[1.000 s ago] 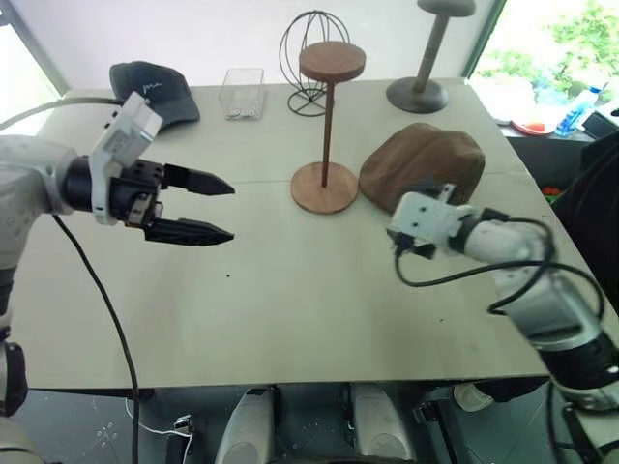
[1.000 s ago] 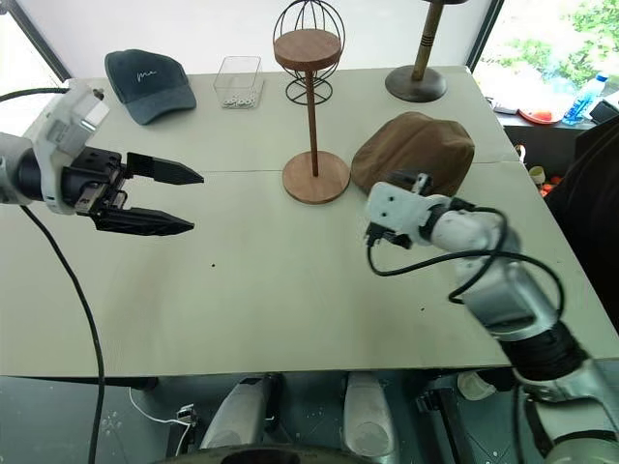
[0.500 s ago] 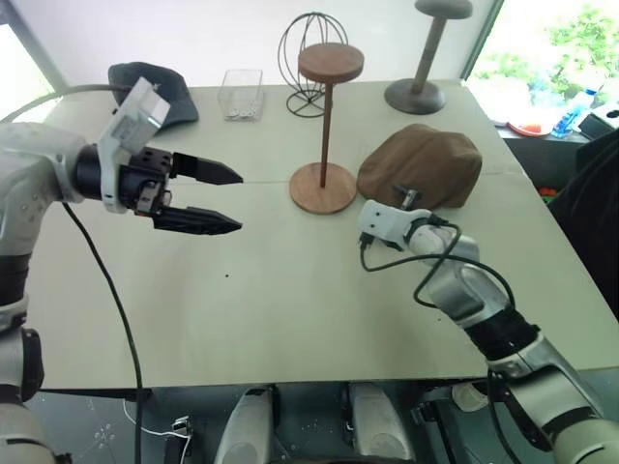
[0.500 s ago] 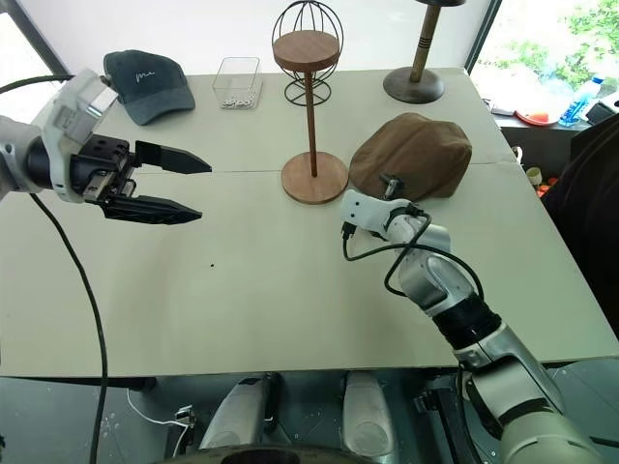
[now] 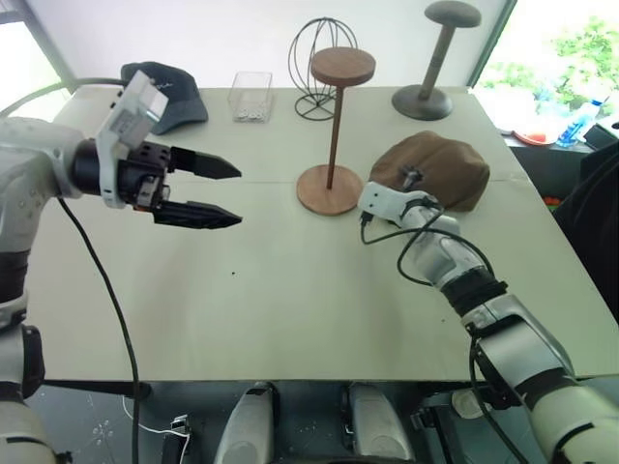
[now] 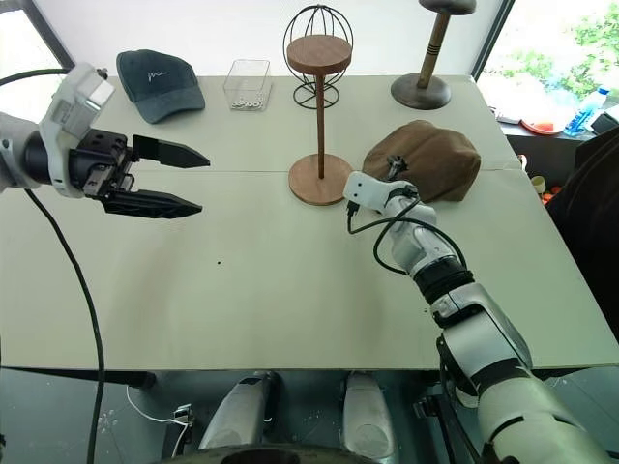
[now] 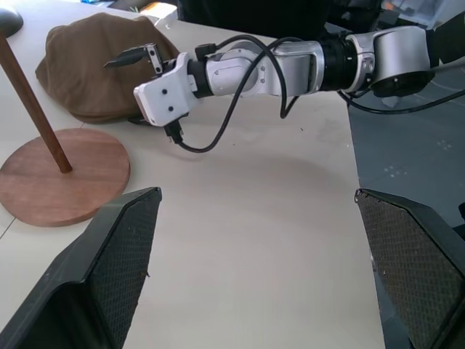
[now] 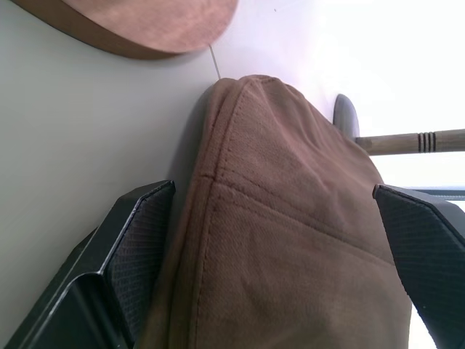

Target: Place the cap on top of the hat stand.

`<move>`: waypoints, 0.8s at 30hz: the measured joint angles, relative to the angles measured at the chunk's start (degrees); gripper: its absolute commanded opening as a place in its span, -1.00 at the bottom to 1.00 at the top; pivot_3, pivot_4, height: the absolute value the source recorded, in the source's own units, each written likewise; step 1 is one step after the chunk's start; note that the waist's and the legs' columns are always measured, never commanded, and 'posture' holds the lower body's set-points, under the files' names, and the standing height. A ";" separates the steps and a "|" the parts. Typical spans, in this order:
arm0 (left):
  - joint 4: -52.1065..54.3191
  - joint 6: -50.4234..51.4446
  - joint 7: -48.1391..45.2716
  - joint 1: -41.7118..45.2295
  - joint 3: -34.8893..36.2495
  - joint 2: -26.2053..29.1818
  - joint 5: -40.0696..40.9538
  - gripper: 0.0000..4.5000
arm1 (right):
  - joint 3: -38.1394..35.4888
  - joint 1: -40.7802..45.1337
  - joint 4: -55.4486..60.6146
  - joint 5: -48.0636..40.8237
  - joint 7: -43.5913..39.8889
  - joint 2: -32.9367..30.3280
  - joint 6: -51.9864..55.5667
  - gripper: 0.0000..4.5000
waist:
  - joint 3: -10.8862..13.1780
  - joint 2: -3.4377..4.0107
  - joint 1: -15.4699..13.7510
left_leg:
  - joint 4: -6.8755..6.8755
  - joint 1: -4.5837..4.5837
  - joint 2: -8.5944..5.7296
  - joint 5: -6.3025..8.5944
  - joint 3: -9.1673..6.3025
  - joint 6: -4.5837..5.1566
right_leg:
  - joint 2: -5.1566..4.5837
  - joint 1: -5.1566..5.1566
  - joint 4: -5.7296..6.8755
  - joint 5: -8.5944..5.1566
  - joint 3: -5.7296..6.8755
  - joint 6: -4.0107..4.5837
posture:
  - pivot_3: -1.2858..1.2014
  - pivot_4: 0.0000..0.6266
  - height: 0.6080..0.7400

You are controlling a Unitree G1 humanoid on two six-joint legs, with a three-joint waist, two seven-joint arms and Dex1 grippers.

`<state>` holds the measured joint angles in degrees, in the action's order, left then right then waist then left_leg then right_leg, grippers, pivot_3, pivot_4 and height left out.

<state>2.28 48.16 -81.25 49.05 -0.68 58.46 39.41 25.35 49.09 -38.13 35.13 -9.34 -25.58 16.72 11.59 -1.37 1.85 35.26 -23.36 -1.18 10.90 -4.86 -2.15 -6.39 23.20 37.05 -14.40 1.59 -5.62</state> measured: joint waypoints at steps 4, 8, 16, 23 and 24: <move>0.01 0.02 0.39 0.00 0.90 0.01 0.01 1.00 | -0.38 1.33 -5.69 -0.54 0.36 -0.27 -2.96 0.16 | 0.00 0.00 -0.22 | -0.01 -0.01 -0.01 0.00 0.00 0.00 | 0.00 -0.01 -0.02 -0.01 0.00 -0.01 | 0.03 -0.52 1.00; 0.02 0.12 0.93 -0.01 1.68 0.01 0.01 1.00 | -1.11 1.49 -8.63 -0.56 0.90 -0.50 -3.61 -0.48 | 0.00 0.00 -0.36 | -0.03 -0.02 -0.01 0.00 0.00 0.00 | 0.00 0.02 -0.02 -0.01 0.00 -0.02 | 0.03 -0.52 1.00; 0.10 0.19 1.71 -0.01 1.69 -0.05 0.04 1.00 | -3.00 1.61 -7.19 -0.73 0.95 -1.17 -4.60 -0.99 | 0.00 -0.01 0.60 | -0.08 -0.02 -0.01 0.00 0.00 0.00 | 0.00 0.03 -0.02 -0.02 0.00 -0.05 | 0.03 -0.52 1.00; -0.15 2.36 5.15 -0.01 5.80 -0.30 2.00 1.00 | -6.33 -2.16 4.96 -2.41 -4.56 -8.77 -4.06 -0.99 | 0.11 0.10 0.44 | -0.11 -0.18 -0.05 0.00 0.01 0.00 | -0.04 0.20 -0.02 0.00 0.00 -0.33 | 0.03 -0.52 1.00; -0.14 2.56 6.02 -0.01 6.99 -0.30 2.49 1.00 | -6.80 -2.16 7.04 -2.54 -5.86 -11.28 -4.47 -0.99 | 0.15 0.12 0.46 | -0.12 -0.19 -0.05 0.00 0.02 0.00 | -0.05 0.22 -0.02 -0.01 0.00 -0.36 | 0.03 -0.52 1.00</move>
<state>2.14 50.71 -75.24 49.04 6.31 58.16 41.91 18.55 46.93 -31.09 32.59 -15.20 -36.86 12.25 11.74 -1.25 2.30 35.14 -23.55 -1.23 10.90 -4.83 -2.16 -6.44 23.42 37.03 -14.41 1.59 -5.98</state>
